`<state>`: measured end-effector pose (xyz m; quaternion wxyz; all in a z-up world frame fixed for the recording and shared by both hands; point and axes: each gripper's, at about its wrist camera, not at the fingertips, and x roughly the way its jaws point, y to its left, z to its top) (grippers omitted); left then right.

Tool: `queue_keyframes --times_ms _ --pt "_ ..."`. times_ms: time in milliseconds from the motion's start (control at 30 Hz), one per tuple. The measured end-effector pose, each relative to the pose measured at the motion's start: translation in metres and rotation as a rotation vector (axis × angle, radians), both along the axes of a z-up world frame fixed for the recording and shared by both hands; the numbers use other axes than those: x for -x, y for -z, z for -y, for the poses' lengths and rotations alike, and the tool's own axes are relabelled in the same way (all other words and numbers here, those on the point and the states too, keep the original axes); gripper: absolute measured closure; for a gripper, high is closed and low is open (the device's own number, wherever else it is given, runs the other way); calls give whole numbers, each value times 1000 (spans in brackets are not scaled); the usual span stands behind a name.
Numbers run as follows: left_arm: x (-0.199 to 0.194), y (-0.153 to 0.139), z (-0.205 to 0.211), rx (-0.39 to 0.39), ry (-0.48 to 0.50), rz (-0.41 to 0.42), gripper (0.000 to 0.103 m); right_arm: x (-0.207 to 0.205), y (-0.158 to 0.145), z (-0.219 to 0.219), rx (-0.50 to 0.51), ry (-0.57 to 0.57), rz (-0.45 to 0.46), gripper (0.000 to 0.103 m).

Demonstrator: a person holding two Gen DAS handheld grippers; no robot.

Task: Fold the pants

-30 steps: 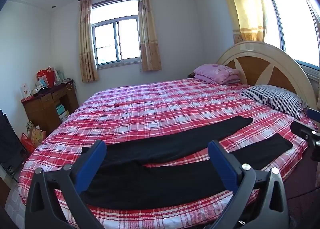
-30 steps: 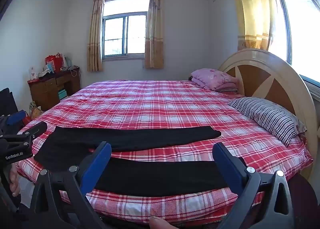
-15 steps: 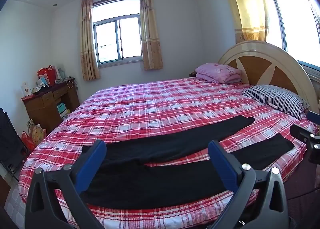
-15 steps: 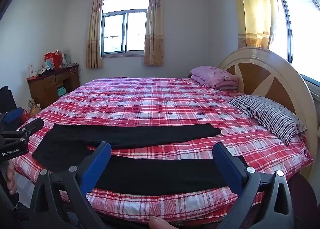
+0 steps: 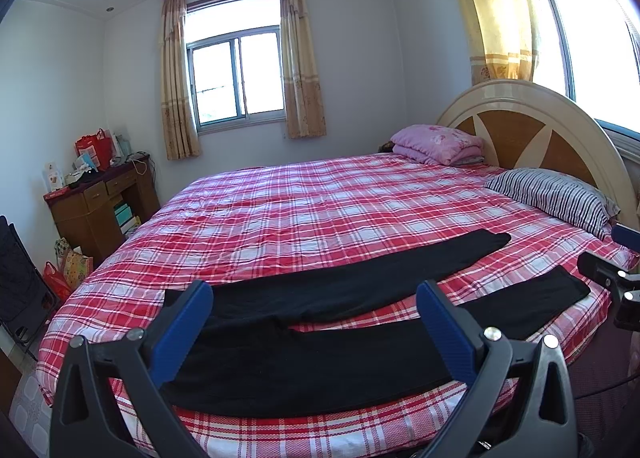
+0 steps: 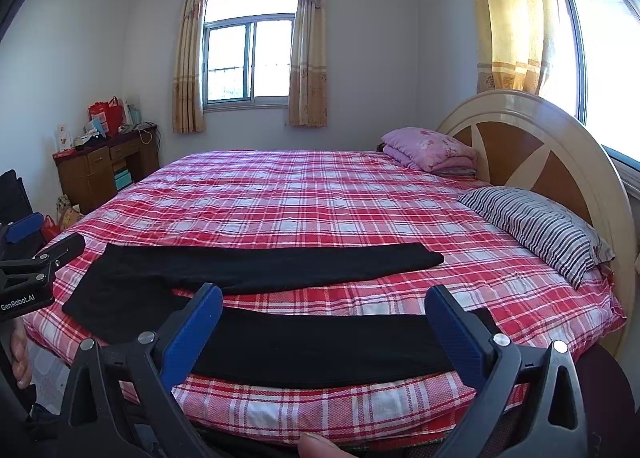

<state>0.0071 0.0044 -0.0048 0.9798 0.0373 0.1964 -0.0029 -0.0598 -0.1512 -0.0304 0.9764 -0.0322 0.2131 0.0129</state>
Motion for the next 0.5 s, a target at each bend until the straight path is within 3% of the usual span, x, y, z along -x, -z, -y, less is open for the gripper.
queue_keyframes --times_ms 500 --pt "1 2 1 -4 1 -1 0 -1 0 -2 2 1 -9 1"
